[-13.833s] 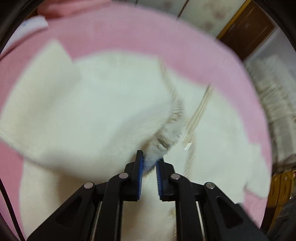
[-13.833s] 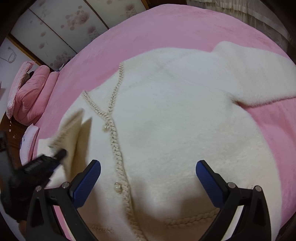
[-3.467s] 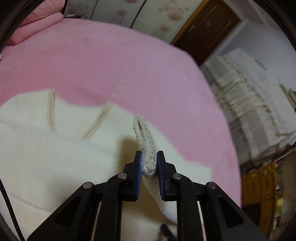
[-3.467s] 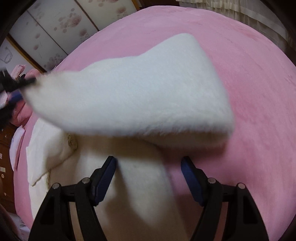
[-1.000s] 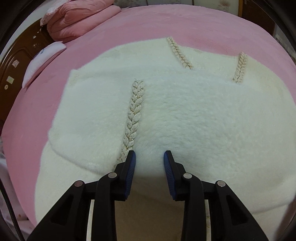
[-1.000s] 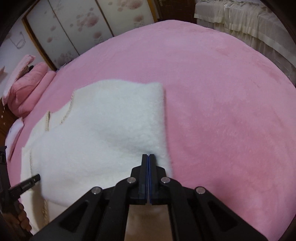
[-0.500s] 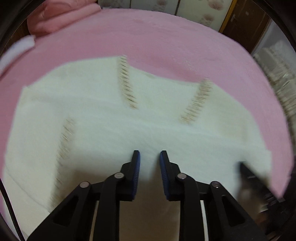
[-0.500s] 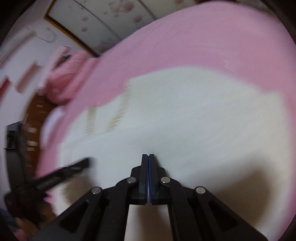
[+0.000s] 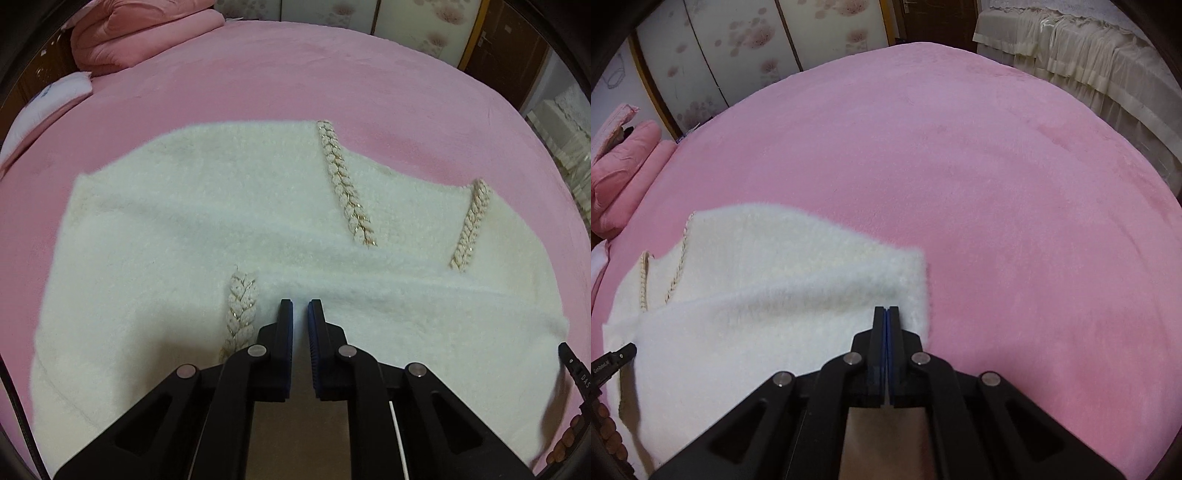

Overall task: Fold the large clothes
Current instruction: 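Press the folded cardigan flat with both closed tools, then open both tools and move them back toward the braided hem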

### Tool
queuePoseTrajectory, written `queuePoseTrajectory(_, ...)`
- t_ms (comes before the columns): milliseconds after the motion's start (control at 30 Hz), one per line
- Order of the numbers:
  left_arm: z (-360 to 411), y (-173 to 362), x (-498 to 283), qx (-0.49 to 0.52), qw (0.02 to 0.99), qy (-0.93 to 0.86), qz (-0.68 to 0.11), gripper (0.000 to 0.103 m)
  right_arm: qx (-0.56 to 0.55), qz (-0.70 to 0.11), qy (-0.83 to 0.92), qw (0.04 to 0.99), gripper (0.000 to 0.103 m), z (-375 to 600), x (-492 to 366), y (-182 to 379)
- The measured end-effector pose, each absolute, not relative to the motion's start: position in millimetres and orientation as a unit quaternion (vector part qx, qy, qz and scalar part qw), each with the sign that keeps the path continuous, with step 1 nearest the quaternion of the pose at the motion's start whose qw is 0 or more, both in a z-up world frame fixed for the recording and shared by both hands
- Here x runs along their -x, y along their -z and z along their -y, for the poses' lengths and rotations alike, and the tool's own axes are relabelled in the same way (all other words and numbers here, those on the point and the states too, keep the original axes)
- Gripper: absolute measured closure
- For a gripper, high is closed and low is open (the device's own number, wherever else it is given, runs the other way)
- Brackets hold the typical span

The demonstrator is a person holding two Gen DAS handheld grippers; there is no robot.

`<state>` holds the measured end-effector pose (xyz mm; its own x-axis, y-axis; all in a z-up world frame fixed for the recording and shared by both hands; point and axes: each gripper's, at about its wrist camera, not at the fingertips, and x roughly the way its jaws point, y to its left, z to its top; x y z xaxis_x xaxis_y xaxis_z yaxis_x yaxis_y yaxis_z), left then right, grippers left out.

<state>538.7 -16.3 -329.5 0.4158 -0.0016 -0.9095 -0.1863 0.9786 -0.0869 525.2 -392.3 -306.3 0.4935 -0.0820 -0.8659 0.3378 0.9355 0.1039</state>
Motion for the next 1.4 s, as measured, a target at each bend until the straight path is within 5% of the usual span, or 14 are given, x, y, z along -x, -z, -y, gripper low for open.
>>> queuePoseTrajectory(667,19.4,309.0,-432.6,0.058,0.811,-0.034,-0.581,0.090,-0.188,-0.568,0.174,0.782,0.103,391.7,-391.4,282.7)
queuePoseTrajectory(733,17.1,308.3,-432.7,0.047,0.800,-0.036,-0.597,0.076,-0.190,-0.570,0.173,0.780,0.103,385.8,-384.7,274.5)
queuePoseTrajectory(900,9.8,302.2,-422.2,0.022,0.788,-0.026,-0.615,0.060,-0.192,-0.578,0.150,0.779,0.103,360.9,-369.8,259.1)
queuePoseTrajectory(1033,9.0,297.3,-416.7,0.012,0.779,0.003,-0.628,0.018,-0.156,-0.588,0.144,0.780,0.100,319.7,-366.1,249.4)
queuePoseTrajectory(1100,9.3,291.6,-409.5,-0.001,0.775,0.022,-0.632,0.018,-0.140,-0.594,0.135,0.781,0.099,297.9,-368.3,245.3)
queuePoseTrajectory(1167,8.0,288.1,-404.8,-0.004,0.765,0.031,-0.643,0.015,-0.124,-0.600,0.117,0.781,0.083,276.6,-365.4,239.6)
queuePoseTrajectory(1233,4.8,282.1,-396.9,0.005,0.754,0.054,-0.655,0.009,-0.104,-0.602,0.110,0.784,0.019,255.8,-360.0,233.9)
queuePoseTrajectory(1400,-3.2,267.8,-377.6,-0.013,0.752,0.091,-0.653,0.009,-0.063,-0.588,0.097,0.800,0.012,214.7,-355.3,222.7)
